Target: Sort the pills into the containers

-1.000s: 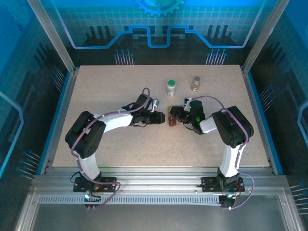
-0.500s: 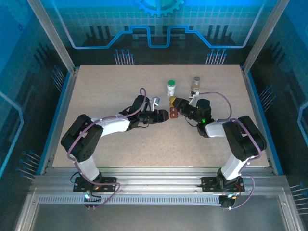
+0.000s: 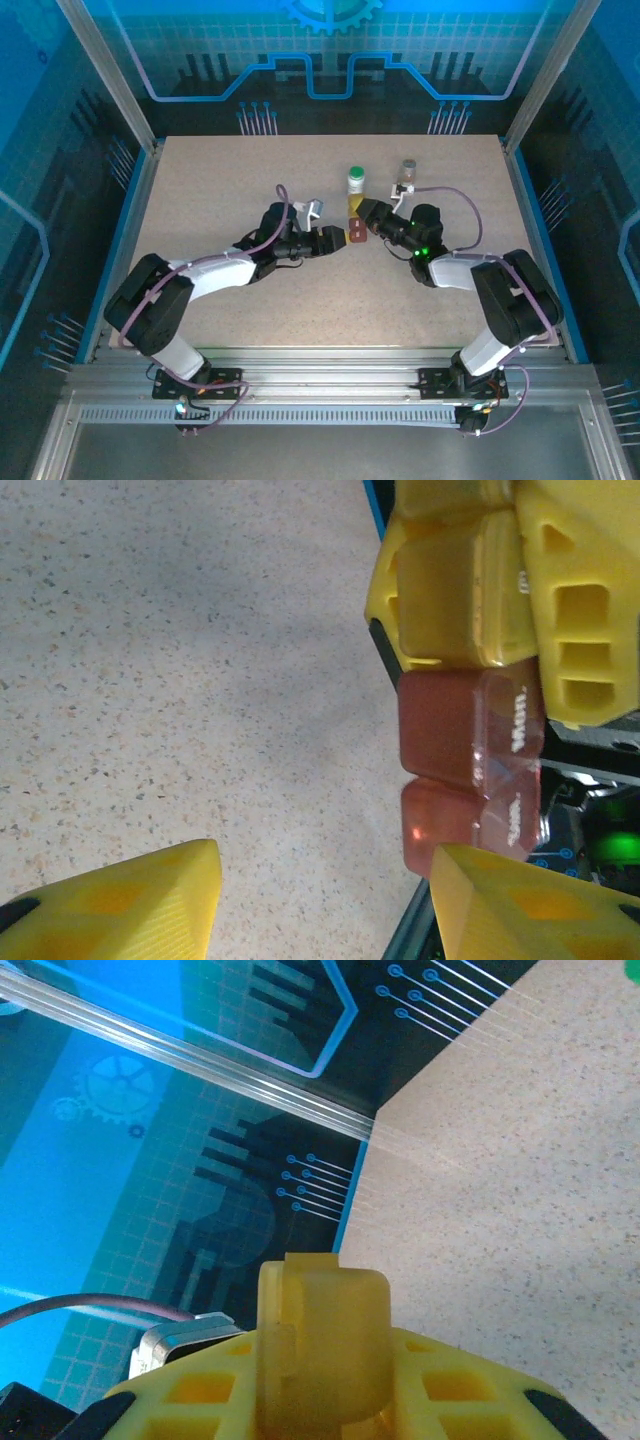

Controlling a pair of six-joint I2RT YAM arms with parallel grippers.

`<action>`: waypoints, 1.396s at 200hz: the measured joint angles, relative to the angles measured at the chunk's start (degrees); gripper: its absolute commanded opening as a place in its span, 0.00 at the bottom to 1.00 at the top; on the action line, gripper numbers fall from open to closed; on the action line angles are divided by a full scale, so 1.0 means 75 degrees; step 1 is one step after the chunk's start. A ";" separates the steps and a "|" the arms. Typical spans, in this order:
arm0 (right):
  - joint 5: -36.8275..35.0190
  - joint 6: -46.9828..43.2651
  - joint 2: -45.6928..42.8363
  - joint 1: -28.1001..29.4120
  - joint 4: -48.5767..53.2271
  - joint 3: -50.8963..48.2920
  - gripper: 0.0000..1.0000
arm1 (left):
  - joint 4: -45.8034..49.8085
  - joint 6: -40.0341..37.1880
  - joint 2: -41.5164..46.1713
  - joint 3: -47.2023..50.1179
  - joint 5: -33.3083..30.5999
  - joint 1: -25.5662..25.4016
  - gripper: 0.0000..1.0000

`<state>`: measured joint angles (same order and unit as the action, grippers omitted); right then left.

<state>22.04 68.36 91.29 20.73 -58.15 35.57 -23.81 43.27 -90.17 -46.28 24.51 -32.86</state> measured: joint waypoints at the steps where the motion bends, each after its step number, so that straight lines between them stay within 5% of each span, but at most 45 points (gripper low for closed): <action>1: 0.0003 0.0000 -0.0009 0.0000 0.0006 0.0000 0.12 | 0.0029 -0.0020 0.0029 -0.0003 0.0000 0.0000 0.59; 65: 0.0012 -0.0061 -0.0440 0.0050 0.0641 0.0114 0.12 | 0.1644 -0.1049 0.0947 -0.0338 -0.0373 -0.0044 0.59; 90: -0.0015 -0.0172 -0.0662 0.0087 0.0906 0.0213 0.12 | 0.1786 -0.1154 0.1236 -0.0350 -0.0507 -0.0050 0.73; 186: -0.0070 -0.0268 -0.1102 0.0233 0.1341 0.0332 0.11 | -0.1253 0.0431 0.0498 -0.0058 0.0391 -0.0460 0.68; 279: 0.0015 0.0300 -0.1323 0.0245 0.0921 0.0332 0.11 | -0.2457 0.0714 0.0219 0.0073 0.0516 -0.0600 0.55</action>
<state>22.15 70.61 81.36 22.57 -51.24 38.06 -42.24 48.62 -88.53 -45.74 28.38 -37.36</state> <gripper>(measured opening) 0.280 0.561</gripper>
